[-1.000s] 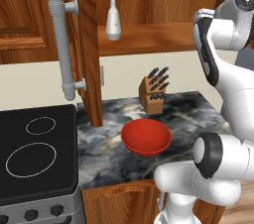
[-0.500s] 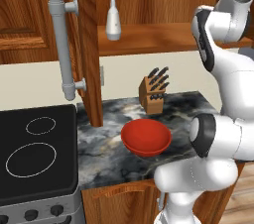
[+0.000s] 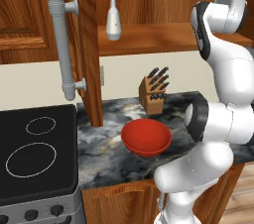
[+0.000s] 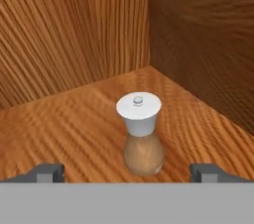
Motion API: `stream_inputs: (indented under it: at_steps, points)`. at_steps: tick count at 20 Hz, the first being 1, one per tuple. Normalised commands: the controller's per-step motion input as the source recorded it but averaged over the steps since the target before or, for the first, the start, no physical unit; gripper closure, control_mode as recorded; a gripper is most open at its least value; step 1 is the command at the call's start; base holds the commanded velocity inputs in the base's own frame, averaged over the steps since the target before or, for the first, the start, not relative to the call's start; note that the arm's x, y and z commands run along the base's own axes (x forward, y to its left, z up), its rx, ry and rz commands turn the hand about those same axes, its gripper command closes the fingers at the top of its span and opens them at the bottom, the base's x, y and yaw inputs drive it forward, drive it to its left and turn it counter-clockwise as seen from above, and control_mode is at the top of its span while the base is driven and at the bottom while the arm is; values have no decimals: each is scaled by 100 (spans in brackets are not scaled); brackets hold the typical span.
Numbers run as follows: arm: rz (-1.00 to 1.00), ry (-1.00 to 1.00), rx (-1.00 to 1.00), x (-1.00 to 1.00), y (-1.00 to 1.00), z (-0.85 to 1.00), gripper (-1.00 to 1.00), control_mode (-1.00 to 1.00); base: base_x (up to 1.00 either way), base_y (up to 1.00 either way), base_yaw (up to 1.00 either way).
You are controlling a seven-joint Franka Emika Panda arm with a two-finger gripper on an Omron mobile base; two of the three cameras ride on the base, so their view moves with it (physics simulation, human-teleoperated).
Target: Retrieve the bottle and the shaker from the cabinet and place them next to the mixing bowl on the counter. Then add garlic from the fridge to the mixing bowl.
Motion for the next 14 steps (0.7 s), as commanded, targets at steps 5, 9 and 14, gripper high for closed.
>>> stream_inputs:
  at_steps: [5, 9, 14]
  points:
    - [0, 2, 0, 24, -27, 0, -100, -100, 0, 0, 0]
    - [0, 2, 0, 23, -25, 0, -100, -100, 0, 0, 0]
    - [0, 0, 0, 14, -6, -4, -100, -100, 0, 0, 0]
